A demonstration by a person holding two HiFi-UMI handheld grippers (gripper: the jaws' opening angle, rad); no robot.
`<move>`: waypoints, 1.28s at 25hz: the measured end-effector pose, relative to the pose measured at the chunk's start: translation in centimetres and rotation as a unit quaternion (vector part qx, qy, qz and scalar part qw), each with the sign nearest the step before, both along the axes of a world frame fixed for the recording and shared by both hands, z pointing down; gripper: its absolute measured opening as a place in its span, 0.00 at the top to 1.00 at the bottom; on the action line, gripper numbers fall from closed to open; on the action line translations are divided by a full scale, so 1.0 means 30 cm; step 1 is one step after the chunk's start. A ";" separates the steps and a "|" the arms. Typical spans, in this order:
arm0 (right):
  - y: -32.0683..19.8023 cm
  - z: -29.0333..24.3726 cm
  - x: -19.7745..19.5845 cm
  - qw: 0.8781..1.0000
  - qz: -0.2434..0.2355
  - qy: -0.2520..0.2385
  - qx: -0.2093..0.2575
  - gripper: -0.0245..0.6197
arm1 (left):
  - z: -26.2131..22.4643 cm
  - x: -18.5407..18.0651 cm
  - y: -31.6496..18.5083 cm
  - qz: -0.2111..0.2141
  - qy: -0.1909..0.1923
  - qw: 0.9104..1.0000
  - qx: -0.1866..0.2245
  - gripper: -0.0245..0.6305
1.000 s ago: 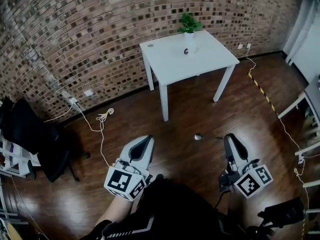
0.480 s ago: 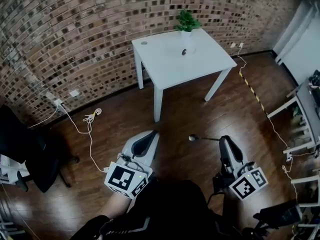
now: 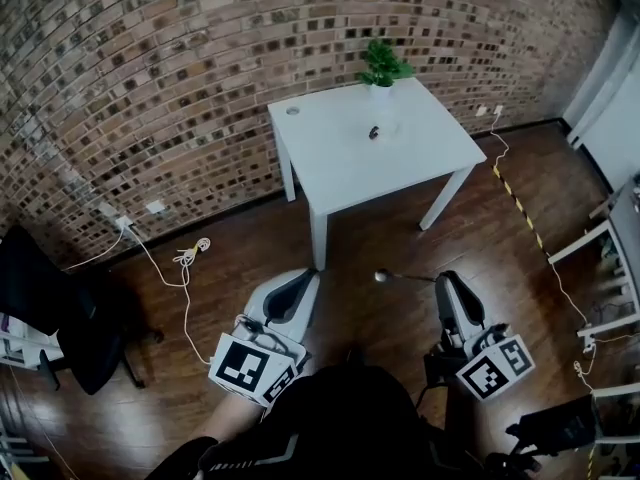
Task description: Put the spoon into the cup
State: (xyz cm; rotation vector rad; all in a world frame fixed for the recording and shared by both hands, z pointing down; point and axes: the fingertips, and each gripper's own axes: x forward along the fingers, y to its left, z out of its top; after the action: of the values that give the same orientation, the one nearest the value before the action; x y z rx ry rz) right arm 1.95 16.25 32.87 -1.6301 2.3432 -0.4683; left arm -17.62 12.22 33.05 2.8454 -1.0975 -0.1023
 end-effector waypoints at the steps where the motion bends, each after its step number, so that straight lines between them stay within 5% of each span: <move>1: -0.034 -0.004 0.023 1.000 -0.004 0.001 0.000 0.88 | -0.006 0.020 -0.026 -0.007 -0.002 1.000 0.001 0.97; 14: -0.406 -0.030 0.349 1.000 -0.026 -0.011 0.004 0.88 | -0.011 0.308 -0.350 -0.048 -0.034 0.998 -0.015 0.97; 32: -0.940 -0.005 0.350 1.000 0.029 0.001 -0.008 0.88 | 0.054 0.376 -0.937 0.045 -0.024 0.998 -0.029 0.97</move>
State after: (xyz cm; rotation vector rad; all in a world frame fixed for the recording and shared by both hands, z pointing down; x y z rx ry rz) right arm 12.44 -11.94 32.73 -1.7013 2.2930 -0.4738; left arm -6.34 -15.88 34.69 2.8543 -0.9634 0.0029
